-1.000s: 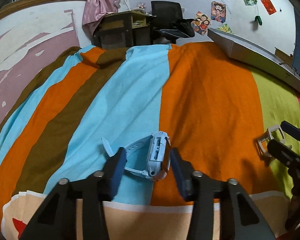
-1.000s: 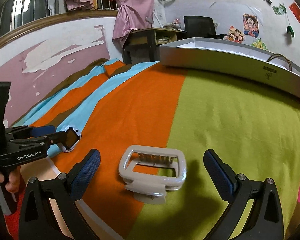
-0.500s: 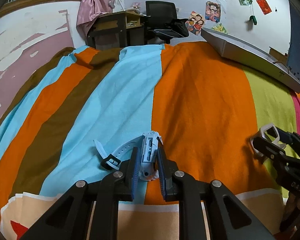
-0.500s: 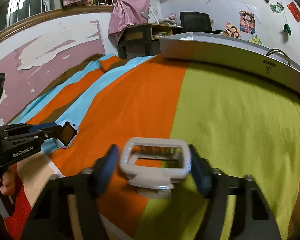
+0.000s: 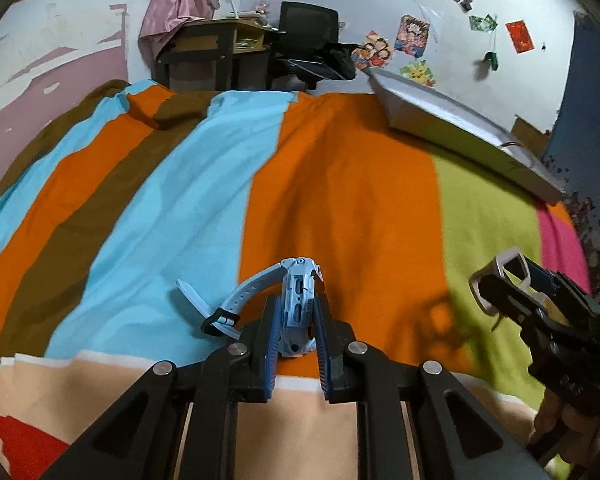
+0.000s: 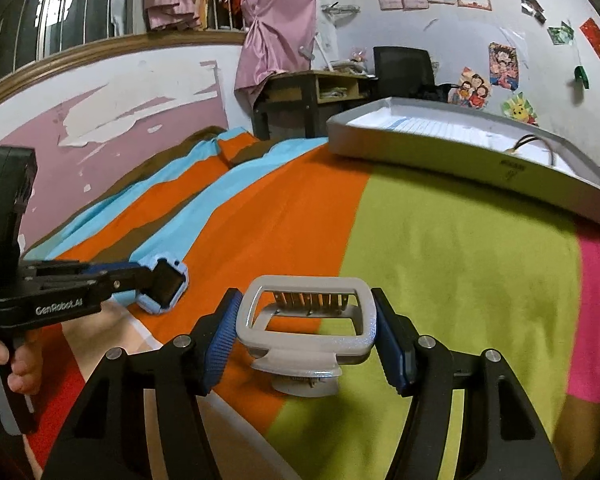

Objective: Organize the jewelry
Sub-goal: 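Carry the claw clip and watch into the tray and open both tools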

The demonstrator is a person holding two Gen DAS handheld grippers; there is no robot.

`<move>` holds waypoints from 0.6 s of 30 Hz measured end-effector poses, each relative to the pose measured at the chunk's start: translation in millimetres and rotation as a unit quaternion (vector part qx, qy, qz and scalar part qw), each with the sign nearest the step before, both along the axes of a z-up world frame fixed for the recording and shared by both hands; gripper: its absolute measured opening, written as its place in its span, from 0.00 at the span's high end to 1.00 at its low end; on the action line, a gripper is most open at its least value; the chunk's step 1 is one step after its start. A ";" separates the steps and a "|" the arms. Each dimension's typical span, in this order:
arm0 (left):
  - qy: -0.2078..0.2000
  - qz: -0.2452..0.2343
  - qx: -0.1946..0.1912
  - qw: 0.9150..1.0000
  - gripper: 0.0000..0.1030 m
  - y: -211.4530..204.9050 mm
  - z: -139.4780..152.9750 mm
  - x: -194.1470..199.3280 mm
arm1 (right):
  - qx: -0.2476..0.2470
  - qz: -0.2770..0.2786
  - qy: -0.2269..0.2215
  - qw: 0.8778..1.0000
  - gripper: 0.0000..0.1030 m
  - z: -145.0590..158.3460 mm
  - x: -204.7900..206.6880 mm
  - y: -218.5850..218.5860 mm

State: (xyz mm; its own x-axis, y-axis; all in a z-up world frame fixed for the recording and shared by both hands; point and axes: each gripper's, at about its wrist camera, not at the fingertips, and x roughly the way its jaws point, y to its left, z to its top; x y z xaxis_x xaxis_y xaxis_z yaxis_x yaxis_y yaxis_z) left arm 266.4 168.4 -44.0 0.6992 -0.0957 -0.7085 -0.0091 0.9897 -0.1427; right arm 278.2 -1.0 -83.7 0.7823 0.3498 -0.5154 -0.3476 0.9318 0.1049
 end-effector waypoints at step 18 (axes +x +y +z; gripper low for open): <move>0.007 -0.075 -0.063 0.995 0.86 -77.8 41.2 4.5 | -0.011 -0.043 -0.048 0.998 0.44 57.6 -41.1 -94.3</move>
